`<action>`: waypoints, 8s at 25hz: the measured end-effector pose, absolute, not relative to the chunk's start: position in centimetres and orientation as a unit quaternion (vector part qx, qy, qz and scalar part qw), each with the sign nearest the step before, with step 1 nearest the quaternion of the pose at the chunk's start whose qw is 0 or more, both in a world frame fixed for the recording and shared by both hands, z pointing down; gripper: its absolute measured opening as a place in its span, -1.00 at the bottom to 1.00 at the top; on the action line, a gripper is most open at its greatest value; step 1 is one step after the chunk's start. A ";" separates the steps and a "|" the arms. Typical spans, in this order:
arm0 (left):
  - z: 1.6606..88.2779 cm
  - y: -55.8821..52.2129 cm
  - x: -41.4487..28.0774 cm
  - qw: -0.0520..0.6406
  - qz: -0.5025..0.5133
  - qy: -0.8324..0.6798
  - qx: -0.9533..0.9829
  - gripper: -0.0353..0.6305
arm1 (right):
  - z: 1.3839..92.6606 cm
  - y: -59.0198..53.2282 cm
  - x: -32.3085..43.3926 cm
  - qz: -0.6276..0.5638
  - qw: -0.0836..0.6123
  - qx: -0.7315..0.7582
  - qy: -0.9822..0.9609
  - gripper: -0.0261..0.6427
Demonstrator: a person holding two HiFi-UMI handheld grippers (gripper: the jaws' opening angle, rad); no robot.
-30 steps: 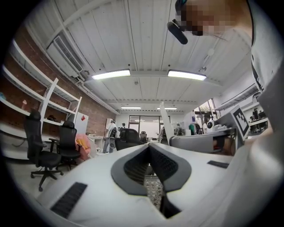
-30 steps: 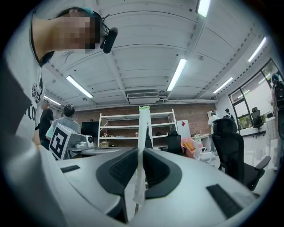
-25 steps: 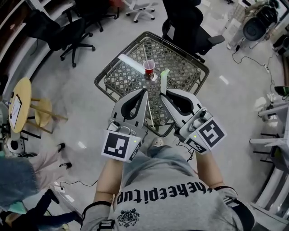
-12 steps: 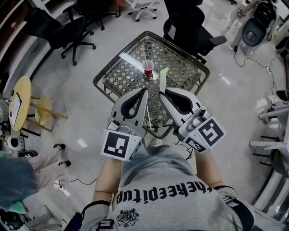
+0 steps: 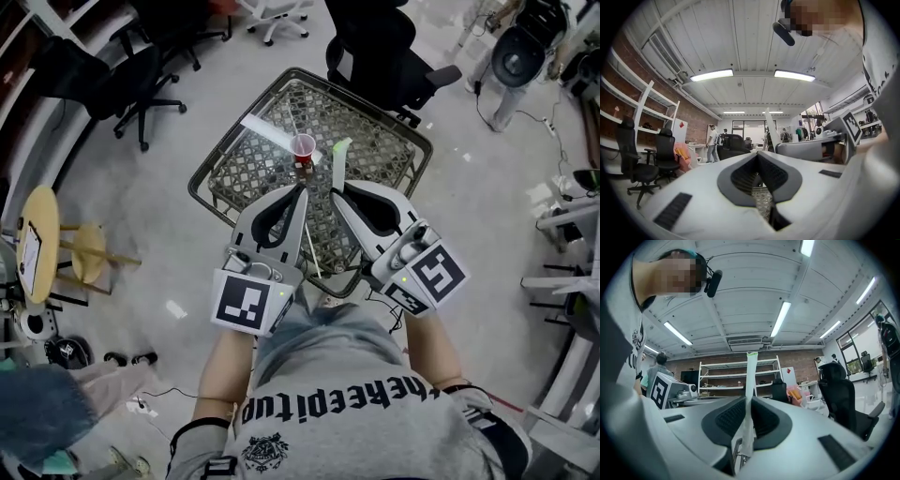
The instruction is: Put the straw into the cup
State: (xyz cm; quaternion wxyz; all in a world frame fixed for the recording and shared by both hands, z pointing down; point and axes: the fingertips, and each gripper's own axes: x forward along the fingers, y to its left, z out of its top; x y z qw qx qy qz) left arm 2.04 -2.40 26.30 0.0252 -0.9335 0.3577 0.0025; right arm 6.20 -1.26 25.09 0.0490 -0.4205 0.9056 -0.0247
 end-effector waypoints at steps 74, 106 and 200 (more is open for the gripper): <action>34.7 -17.3 -0.2 -0.087 -0.086 0.105 -0.987 -0.81 | 34.5 -16.0 3.5 -0.149 0.003 -0.631 0.761 -0.78; 40.4 -18.4 -2.4 -0.147 -0.146 0.143 -0.968 -0.81 | 45.3 -20.5 6.4 -0.175 -0.019 -0.662 0.728 -0.77; 32.9 -11.9 4.5 -0.068 -0.035 0.194 -0.978 -0.81 | 34.5 -10.7 5.7 -0.109 -0.036 -0.561 0.820 -0.93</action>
